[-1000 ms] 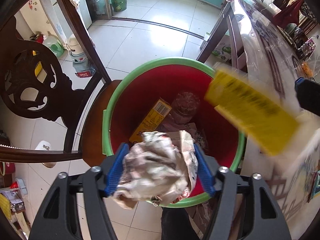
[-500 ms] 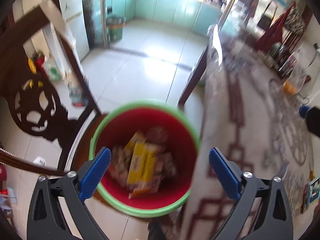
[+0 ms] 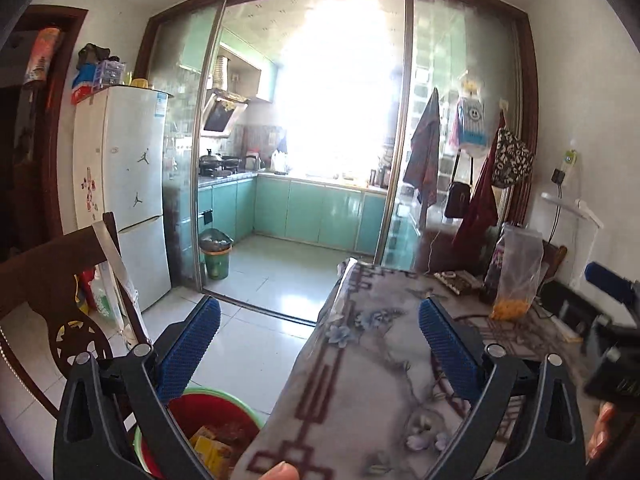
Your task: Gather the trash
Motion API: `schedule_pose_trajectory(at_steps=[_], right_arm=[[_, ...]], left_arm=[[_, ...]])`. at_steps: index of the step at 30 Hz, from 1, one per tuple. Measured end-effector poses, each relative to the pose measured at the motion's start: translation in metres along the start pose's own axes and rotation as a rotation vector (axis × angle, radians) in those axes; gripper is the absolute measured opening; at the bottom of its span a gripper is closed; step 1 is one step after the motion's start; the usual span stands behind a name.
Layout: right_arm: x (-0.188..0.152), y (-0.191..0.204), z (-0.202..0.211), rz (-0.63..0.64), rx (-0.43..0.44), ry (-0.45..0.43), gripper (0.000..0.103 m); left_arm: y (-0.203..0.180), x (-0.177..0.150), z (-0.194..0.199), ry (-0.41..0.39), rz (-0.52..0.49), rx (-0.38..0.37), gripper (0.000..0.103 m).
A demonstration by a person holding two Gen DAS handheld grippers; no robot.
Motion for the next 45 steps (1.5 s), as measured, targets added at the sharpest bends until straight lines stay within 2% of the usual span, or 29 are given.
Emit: schedule_pose_trajectory(at_steps=[3,8,12,20,31,45], right_arm=[[-0.014,-0.019,-0.002,-0.007,0.047,0.075,0.098],[-0.035,-0.046,0.003,-0.051,0.093,0.137,0.098],[-0.046,-0.054,0.009,-0.056,0.111,0.150,0.098],[-0.049,-0.073,0.009,-0.082,0.133,0.164,0.098],[-0.059,-0.087,0.006,-0.108,0.128,0.190,0.098],[-0.060,-0.090,0.007,-0.120,0.121,0.198,0.098]], left_arm=[[-0.029,-0.011,0.003,0.071,0.038,0.006,0.095],[-0.040,-0.030,0.006,0.092,0.070,0.082,0.095],[-0.046,-0.043,0.011,0.121,0.076,0.122,0.095],[-0.057,-0.041,0.021,0.127,0.064,0.161,0.095],[-0.070,-0.049,0.017,0.163,0.033,0.177,0.095],[-0.075,-0.045,0.018,0.164,0.012,0.177,0.095]])
Point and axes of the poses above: each gripper's, at about its wrist camera, not at the fingertips, and z roughly against the way its jaws point, y to its left, x to its top, the point moved 6 cm from there along -z, roughly the way its jaws point, and after that the axes turned 10 degrees about z, right-handed, at the moved point
